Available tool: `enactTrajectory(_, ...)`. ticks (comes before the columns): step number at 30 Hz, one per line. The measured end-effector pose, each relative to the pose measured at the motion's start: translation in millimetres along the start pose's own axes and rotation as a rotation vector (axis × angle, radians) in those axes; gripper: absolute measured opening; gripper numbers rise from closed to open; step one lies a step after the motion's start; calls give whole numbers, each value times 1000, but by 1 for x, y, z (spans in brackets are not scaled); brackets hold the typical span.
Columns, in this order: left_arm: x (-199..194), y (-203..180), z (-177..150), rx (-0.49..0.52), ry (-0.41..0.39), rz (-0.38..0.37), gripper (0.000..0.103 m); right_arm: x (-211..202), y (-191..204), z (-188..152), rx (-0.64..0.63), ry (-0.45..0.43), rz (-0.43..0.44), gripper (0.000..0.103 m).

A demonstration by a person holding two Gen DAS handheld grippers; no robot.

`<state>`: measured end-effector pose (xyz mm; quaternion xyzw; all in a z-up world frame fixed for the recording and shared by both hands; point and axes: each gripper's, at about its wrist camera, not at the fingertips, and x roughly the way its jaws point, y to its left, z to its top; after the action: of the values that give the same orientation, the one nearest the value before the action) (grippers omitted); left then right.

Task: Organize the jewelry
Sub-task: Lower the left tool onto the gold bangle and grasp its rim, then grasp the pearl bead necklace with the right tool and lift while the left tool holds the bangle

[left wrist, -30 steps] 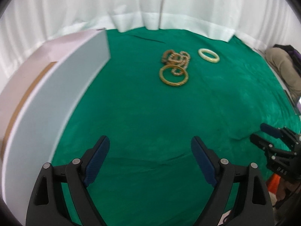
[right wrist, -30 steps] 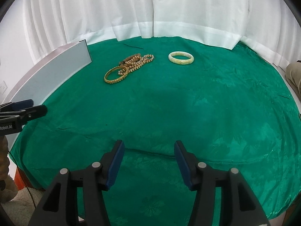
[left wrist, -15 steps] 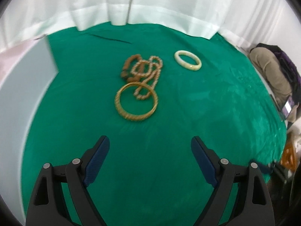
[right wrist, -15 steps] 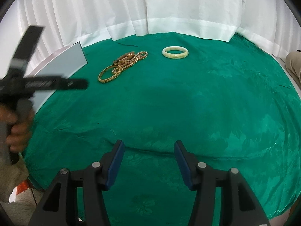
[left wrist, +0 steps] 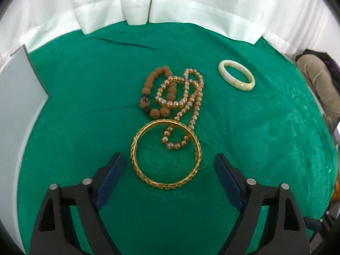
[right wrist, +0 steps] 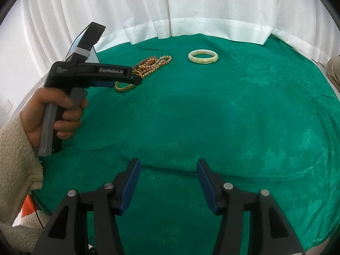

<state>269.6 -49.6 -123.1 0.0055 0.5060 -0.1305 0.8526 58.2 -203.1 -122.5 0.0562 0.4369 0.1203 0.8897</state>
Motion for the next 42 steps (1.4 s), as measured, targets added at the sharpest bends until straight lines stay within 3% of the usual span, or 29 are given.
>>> enactTrajectory(1, 0, -2, 0, 17, -8, 14, 69, 0, -1, 0, 2, 0, 1, 56)
enactTrajectory(6, -5, 2, -3, 2, -14, -1, 68, 2, -2, 0, 9, 7, 2, 56)
enactTrajectory(14, -56, 18, -33, -34, -58, -3, 69, 4, -4, 15, 7, 22, 50, 56)
enactTrajectory(19, -91, 37, -62, -76, -83, 10, 69, 20, -24, 61, 82, 47, 139, 56)
enactTrajectory(26, -123, 52, -88, -141, -105, 9, 69, 95, -25, 154, 201, 104, 215, 56)
enactTrajectory(29, -128, 55, -88, -152, -115, 8, 69, 132, -14, 187, 248, 108, 214, 56)
enactTrajectory(32, -130, 60, -91, -165, -116, 6, 69, 162, 5, 210, 211, 96, 128, 55)
enactTrajectory(34, -130, 66, -93, -177, -114, 9, 69, 184, 20, 211, 163, 154, 87, 45)
enactTrajectory(35, -130, 70, -95, -188, -110, 9, 69, 183, 26, 211, 126, 126, 51, 43)
enactTrajectory(37, -131, 73, -97, -199, -107, 9, 69, 184, 36, 209, 48, 143, 3, 11)
enactTrajectory(39, -134, 76, -101, -200, -107, 12, 69, 176, 32, 205, 77, 153, 26, 8)
enactTrajectory(42, -135, 74, -100, -195, -113, 22, 69, 144, 23, 202, 85, 97, 65, 8)
